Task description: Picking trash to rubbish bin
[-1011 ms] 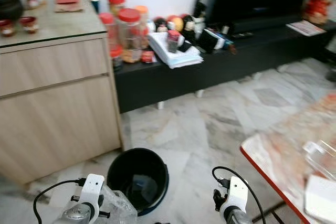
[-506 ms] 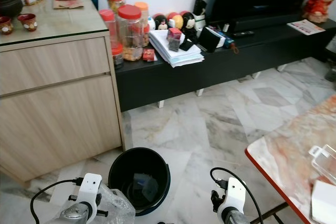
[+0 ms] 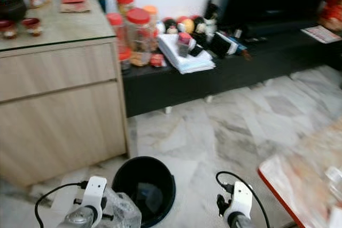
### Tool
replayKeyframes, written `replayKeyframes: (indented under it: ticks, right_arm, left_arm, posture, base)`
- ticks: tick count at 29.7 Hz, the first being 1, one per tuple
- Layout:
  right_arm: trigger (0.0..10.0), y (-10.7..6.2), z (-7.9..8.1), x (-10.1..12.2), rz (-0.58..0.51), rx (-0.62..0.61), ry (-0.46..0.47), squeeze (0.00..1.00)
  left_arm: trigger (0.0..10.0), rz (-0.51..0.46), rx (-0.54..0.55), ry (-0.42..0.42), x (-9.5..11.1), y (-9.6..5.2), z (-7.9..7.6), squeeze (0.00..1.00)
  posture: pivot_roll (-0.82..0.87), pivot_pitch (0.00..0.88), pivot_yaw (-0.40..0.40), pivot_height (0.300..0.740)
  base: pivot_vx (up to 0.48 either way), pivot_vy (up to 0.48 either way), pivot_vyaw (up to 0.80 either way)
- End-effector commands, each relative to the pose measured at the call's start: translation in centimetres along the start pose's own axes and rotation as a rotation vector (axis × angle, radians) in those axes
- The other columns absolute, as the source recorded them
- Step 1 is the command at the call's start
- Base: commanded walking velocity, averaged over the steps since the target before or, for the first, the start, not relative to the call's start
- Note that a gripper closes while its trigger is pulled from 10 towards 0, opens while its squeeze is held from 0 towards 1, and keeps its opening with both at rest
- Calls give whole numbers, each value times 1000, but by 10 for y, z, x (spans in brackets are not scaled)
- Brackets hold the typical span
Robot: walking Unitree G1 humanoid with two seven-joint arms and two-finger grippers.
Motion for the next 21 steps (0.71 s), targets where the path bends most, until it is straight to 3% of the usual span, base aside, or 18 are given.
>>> replayKeyframes:
  ticks: [1,13,21]
  right_arm:
    - [10000,-2,-9,-1,-1,-22,10,0]
    - [10000,-2,-8,-3,10,-22,14,0]
    - [10000,-2,-11,0,7,-19,-27,0]
  left_arm:
    - [10000,2,-4,-4,-1,0,-4,0]
    - [10000,-5,-3,-12,0,0,-4,0]
    - [10000,-66,-16,-47,16,2,-5,0]
  posture:
    - [24,72,-121,740]
    - [23,74,-122,740]
    - [24,73,-125,740]
  base:
    - [289,0,0]
    - [291,0,-105]
    - [0,0,0]
Point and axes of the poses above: a point about 5 cm out from each wrist's last joint towards the gripper, its own y axis pointing out of the wrist towards the gripper, its own x axis along the axis of the wrist's last joint, z = x × y, the point moved 3 cm from there along y, pointing out of the wrist towards the gripper, and after that the axes turned 3 degrees about y, right-handed, at the moved point
